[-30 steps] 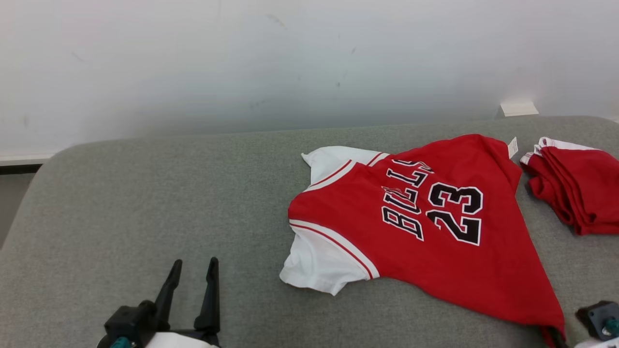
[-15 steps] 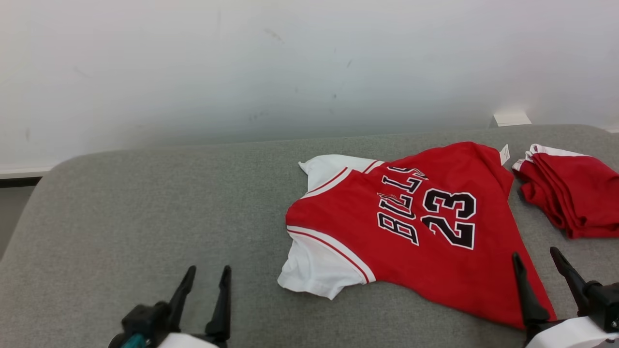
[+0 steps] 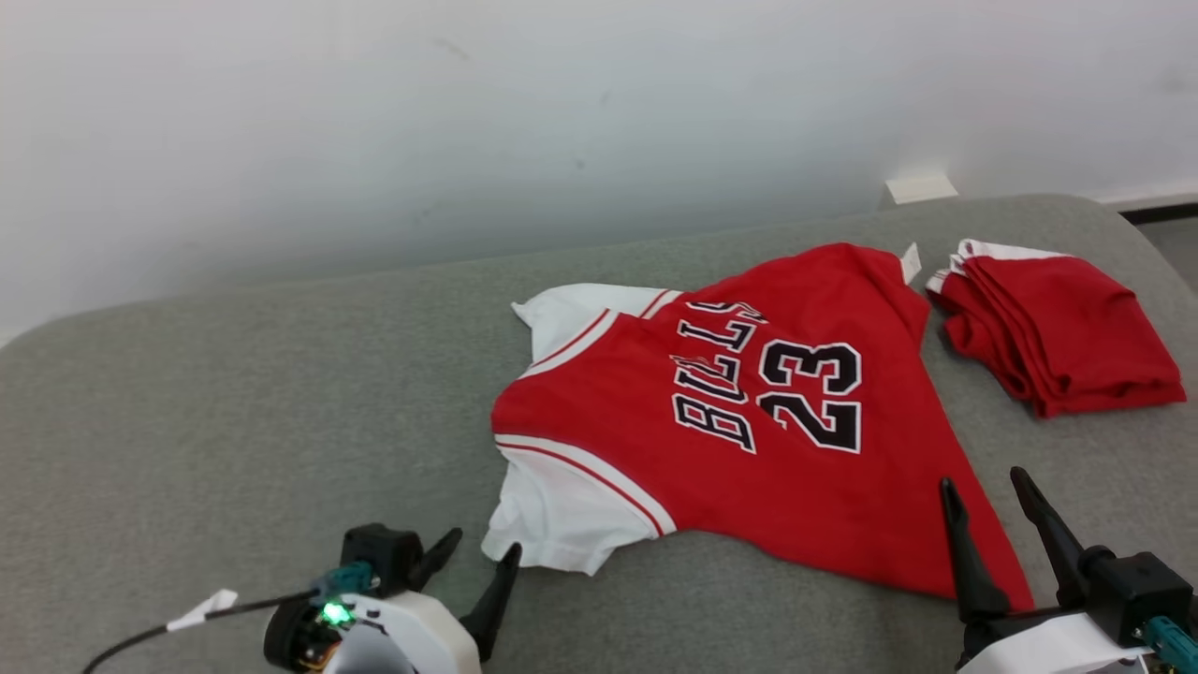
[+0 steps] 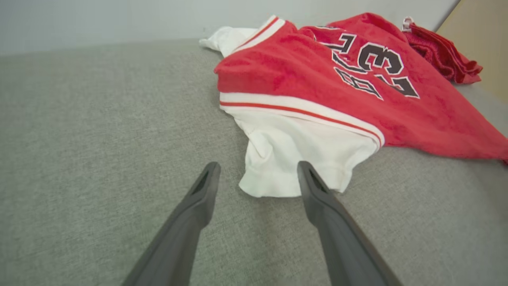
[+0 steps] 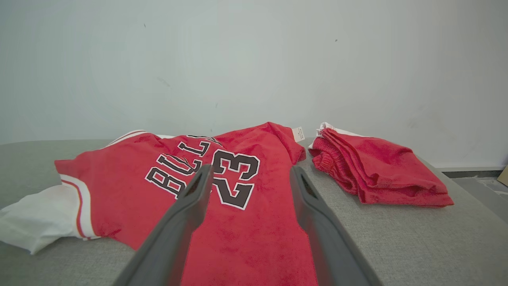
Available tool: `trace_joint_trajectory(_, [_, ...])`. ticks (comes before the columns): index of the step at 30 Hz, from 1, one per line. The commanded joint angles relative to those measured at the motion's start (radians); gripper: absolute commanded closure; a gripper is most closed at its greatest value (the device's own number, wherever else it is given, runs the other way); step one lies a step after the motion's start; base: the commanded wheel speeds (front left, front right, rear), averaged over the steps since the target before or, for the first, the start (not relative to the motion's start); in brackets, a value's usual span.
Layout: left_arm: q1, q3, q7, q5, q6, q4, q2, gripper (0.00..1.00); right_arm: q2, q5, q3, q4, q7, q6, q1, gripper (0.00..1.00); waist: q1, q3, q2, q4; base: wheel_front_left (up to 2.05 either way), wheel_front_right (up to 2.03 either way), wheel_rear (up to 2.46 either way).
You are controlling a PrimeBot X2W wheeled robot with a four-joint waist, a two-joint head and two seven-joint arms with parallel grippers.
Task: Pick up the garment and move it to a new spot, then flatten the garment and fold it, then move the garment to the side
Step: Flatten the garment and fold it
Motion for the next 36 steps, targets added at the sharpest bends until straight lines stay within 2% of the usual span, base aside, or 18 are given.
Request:
trace_joint_trajectory(1, [-0.017, 0.001, 0.007, -0.007, -0.003, 0.009, 0.016, 0.0, 0.002, 0.003, 0.0, 0.004, -0.007, -0.002, -0.018, 0.0, -0.0001, 0.016, -0.0001, -0.023, 0.0, 0.0, 0.0])
trace_joint_trajectory(8, [-0.072, -0.035, 0.073, -0.043, -0.005, 0.079, 0.061, 0.0, 0.007, 0.011, 0.008, 0.045, -0.022, -0.002, -0.04, 0.0, -0.0001, 0.04, -0.0001, -0.072, 0.0, 0.0, 0.0])
trace_joint_trajectory(11, [-0.087, -0.043, 0.083, -0.053, -0.004, 0.101, 0.071, 0.9, 0.011, 0.015, 0.013, 0.062, -0.028, -0.002, -0.048, 0.0, -0.0001, 0.043, -0.0001, -0.082, 0.0, 0.0, 0.0])
trace_joint_trajectory(12, [-0.09, -0.045, 0.082, -0.059, -0.004, 0.106, 0.071, 1.0, 0.011, 0.016, 0.014, 0.065, -0.03, -0.002, -0.05, 0.0, -0.0001, 0.043, -0.0001, -0.084, 0.0, 0.0, 0.0])
trace_joint_trajectory(18, [-0.082, -0.06, 0.072, -0.099, -0.005, 0.102, 0.066, 1.0, 0.011, 0.013, -0.004, 0.088, -0.043, -0.002, -0.038, 0.0, -0.0001, 0.024, -0.0001, -0.048, 0.0, 0.0, 0.0])
trace_joint_trajectory(22, [-0.053, -0.073, 0.099, -0.124, -0.005, 0.051, 0.068, 1.0, 0.0, 0.012, -0.011, 0.092, -0.032, -0.002, -0.028, 0.0, -0.0001, -0.001, -0.0001, 0.012, 0.0, 0.0, 0.0])
trace_joint_trajectory(27, [0.011, -0.085, 0.183, -0.168, -0.001, -0.064, 0.077, 1.0, -0.012, 0.01, -0.025, 0.089, -0.016, -0.002, -0.01, 0.0, -0.0001, -0.033, -0.0001, 0.1, 0.0, 0.0, 0.0])
trace_joint_trajectory(31, [0.08, -0.079, 0.245, -0.189, 0.029, -0.17, 0.096, 1.0, -0.021, 0.013, -0.027, 0.085, -0.001, -0.002, -0.003, 0.0, -0.0001, -0.053, -0.0001, 0.154, 0.0, 0.0, 0.0])
trace_joint_trajectory(36, [0.171, -0.06, 0.301, -0.228, 0.075, -0.298, 0.107, 1.0, -0.029, 0.014, -0.032, 0.074, 0.018, -0.002, 0.01, 0.0, -0.0001, -0.062, -0.0001, 0.186, 0.0, 0.0, 0.0])
